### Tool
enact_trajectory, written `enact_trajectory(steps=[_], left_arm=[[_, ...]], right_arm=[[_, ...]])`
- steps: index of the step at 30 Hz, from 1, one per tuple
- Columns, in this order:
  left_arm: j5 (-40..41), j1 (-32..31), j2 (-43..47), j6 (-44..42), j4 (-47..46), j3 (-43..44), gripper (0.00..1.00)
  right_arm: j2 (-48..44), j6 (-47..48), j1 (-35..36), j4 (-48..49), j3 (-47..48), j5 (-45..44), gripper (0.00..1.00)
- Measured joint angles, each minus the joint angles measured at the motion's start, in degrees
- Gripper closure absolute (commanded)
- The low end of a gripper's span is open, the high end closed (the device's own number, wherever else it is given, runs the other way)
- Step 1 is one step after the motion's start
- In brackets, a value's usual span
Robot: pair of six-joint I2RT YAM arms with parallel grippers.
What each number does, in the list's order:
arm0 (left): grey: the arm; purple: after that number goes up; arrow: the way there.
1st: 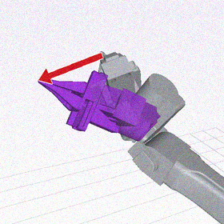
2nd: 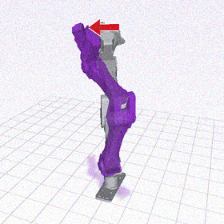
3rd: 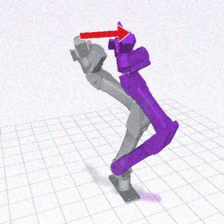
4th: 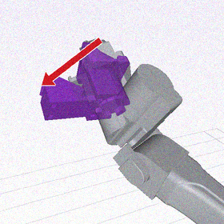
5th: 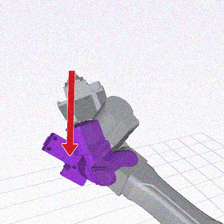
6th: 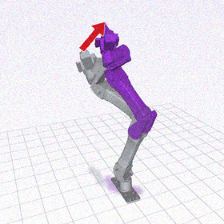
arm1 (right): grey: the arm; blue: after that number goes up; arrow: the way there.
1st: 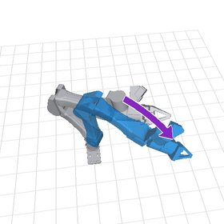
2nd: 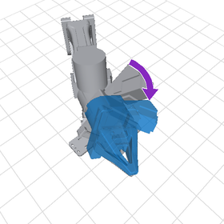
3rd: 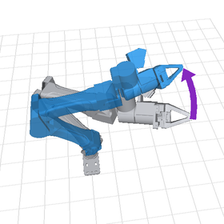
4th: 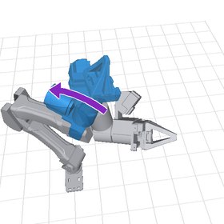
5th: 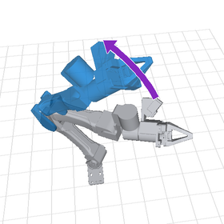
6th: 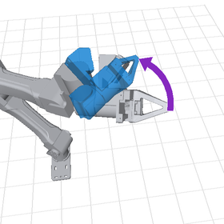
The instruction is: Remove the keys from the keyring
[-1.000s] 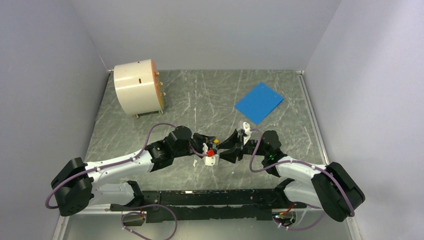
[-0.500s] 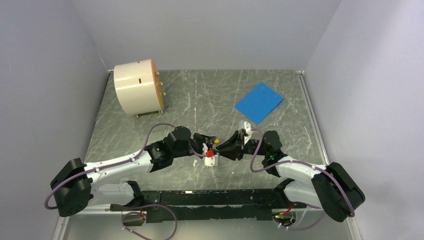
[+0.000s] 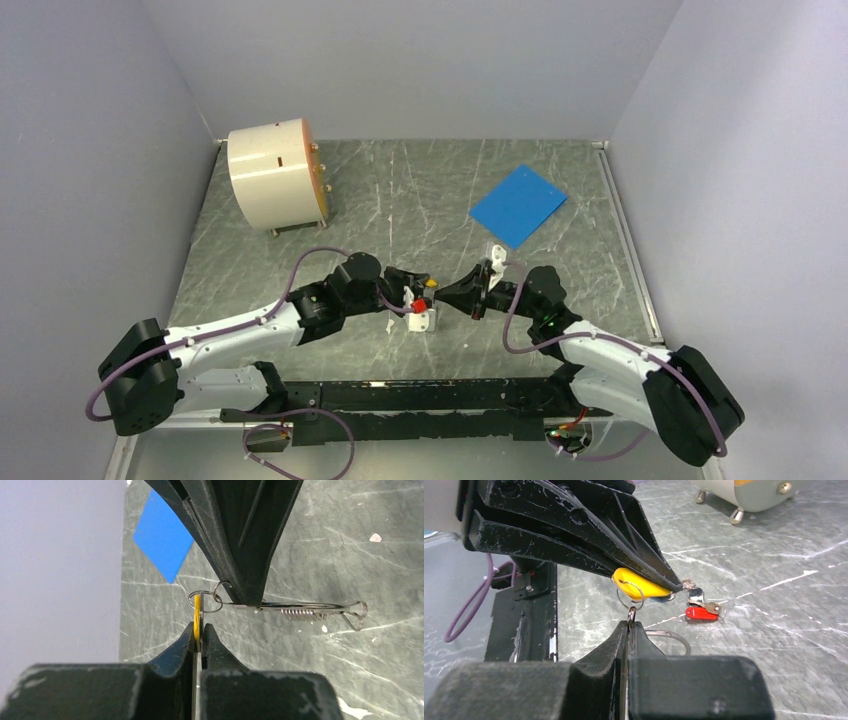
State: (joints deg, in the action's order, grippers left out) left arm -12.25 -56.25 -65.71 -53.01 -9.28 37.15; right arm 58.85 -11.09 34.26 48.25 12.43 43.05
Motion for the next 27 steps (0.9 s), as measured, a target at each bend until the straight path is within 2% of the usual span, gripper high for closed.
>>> enact_trajectory(steps=[8, 16, 22, 27], left_arm=[[3.2, -1.2, 0.3, 6.0, 11.3, 5.2, 0.97], [7.9, -4.1, -1.3, 23.3, 21.5, 11.6, 0.95], [8.6, -4.3, -2.9, 37.2, 21.2, 11.7, 0.93], [11.0, -4.4, -3.5, 47.6, 15.3, 9.2, 0.91]], right_arm=[[-6.1, 7.3, 9.1, -13.2, 2.4, -17.4, 1.0], [-10.1, 11.5, 14.6, -18.8, 3.5, -30.0, 1.0], [-10.4, 12.0, 16.8, -21.1, 3.5, -36.6, 1.0], [-12.4, 11.5, 17.6, -22.6, 3.5, -41.6, 1.0]])
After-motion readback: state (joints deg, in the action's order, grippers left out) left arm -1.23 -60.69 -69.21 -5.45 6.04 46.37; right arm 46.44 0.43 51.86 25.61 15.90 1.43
